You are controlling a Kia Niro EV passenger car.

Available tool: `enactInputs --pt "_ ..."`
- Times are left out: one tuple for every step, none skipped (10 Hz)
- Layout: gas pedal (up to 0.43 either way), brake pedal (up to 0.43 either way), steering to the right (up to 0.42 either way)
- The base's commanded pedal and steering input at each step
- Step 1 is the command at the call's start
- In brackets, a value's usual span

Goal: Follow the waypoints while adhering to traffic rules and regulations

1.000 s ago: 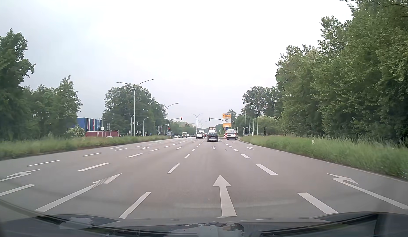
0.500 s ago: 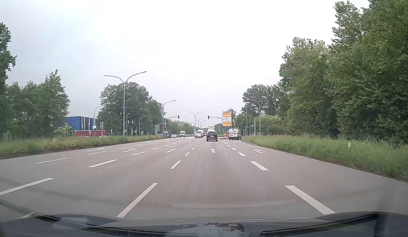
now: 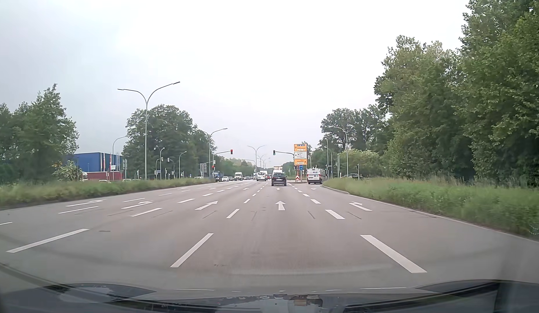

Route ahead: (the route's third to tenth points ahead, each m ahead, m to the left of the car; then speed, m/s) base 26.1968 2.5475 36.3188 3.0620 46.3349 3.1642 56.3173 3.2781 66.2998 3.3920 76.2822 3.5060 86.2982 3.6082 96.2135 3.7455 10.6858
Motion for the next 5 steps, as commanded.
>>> enactInputs --pt "0.209 0.000 0.000" --pt "0.209 0.000 -0.001" --pt "0.209 0.000 -0.002" --pt "0.209 0.000 -0.002" --pt "0.209 0.000 -0.002"
